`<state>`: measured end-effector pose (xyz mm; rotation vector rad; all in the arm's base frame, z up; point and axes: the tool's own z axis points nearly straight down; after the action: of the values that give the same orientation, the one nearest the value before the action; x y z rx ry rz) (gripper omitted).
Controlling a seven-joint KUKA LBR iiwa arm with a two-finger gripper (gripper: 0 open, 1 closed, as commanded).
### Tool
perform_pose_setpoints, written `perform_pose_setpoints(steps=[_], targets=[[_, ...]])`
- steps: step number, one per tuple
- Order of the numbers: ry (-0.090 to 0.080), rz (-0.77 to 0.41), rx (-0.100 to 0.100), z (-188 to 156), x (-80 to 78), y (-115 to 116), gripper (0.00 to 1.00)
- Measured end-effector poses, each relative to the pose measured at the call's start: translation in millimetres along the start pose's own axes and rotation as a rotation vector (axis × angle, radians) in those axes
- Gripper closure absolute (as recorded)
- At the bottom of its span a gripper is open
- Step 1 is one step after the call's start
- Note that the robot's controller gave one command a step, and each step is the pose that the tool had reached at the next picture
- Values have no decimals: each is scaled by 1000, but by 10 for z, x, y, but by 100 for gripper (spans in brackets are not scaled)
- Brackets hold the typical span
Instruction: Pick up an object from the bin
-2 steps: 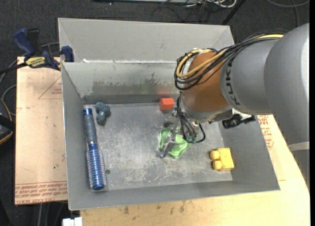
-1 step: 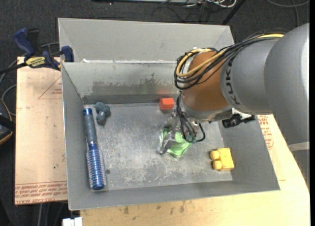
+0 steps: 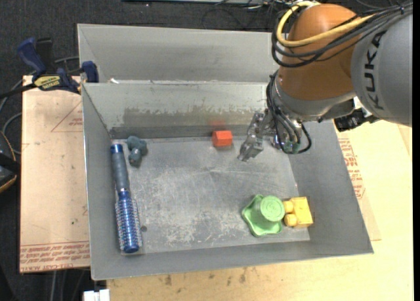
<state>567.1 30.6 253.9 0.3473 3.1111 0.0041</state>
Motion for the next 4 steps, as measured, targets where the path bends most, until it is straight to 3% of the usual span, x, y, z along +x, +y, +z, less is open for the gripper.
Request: perform_pose_setpoints(steps=[1,2,3,4], targets=[[17,150,6,1171,-137,-416,100],[10,148,4,1131,-152,-401,0],[0,155,-1,1797,610,-827,0],[3,151,0,1781,607,-819,100]])
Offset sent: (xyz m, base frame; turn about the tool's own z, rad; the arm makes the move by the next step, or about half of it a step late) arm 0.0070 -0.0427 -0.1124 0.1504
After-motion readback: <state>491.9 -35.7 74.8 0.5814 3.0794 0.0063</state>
